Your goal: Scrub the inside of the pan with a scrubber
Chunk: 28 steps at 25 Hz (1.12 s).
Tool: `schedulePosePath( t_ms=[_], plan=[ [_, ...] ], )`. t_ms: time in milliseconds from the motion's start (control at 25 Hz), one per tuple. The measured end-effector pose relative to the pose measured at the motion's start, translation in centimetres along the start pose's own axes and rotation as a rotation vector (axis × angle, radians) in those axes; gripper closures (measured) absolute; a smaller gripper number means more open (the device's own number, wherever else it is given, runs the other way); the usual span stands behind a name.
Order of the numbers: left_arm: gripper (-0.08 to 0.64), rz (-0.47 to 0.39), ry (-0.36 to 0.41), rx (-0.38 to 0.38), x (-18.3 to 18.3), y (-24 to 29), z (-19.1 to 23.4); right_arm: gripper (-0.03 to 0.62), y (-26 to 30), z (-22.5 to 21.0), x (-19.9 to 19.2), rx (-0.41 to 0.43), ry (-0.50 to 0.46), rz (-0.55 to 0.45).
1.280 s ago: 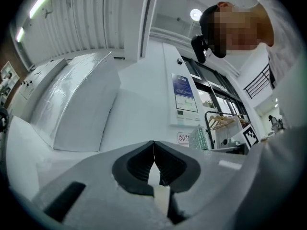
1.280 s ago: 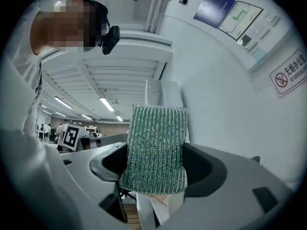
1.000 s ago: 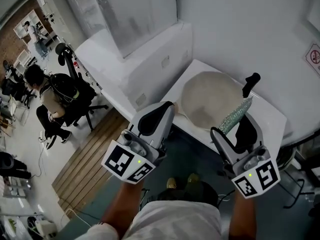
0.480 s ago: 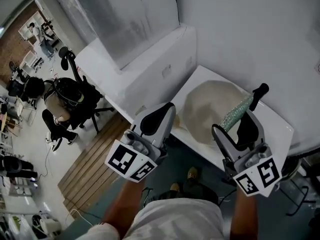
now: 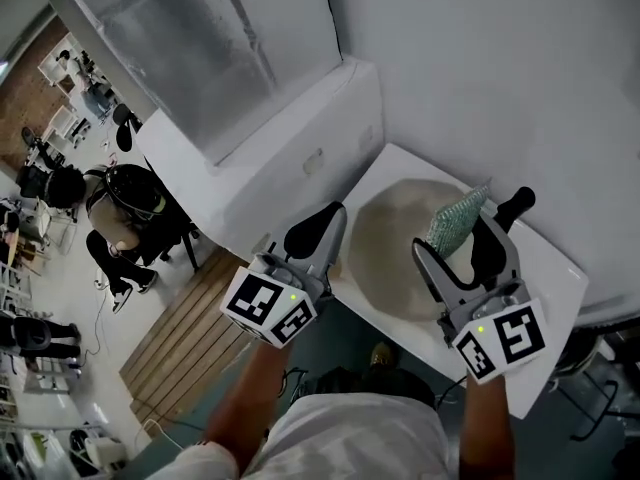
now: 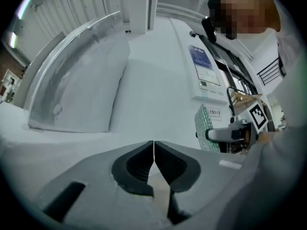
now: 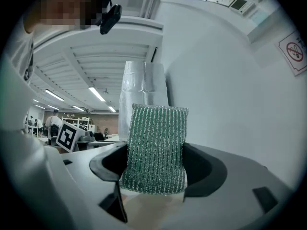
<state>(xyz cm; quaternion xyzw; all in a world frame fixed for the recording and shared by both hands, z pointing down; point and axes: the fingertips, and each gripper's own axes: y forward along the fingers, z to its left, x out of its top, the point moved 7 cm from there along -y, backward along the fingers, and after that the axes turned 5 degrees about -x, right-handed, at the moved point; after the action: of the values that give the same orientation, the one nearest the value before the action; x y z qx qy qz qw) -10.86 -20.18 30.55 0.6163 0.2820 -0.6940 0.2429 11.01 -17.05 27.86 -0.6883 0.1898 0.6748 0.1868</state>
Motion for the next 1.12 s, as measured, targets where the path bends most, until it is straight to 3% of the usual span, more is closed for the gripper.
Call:
schedulePosePath(
  t_ms=[360,480,680,840,1120],
  plan=[
    [0.535,0.219,-0.034,0.023,-4.5,3.4,2.3,0.241,3.4,-2.7,-4.1,-0.102,-0.009,0.228],
    [0.457,0.295,-0.056,0.008,-6.0,4.5,3.2,0.241,4.8,-3.0,-5.2,-0.127,-0.045,0.295],
    [0.425,0.455,-0.085,-0.014,-8.7,6.2,4.5,0.241,7.3,-3.2,-7.5,-0.170,-0.106,0.433],
    [0.392,0.593,-0.112,-0.058,-11.2,7.3,5.2,0.241,9.3,-3.0,-9.8,-0.169,-0.156,0.541],
    [0.382,0.745,-0.162,-0.086,-14.9,7.9,5.8,0.241,11.5,-2.5,-13.7,-0.123,-0.204,0.704]
  ],
)
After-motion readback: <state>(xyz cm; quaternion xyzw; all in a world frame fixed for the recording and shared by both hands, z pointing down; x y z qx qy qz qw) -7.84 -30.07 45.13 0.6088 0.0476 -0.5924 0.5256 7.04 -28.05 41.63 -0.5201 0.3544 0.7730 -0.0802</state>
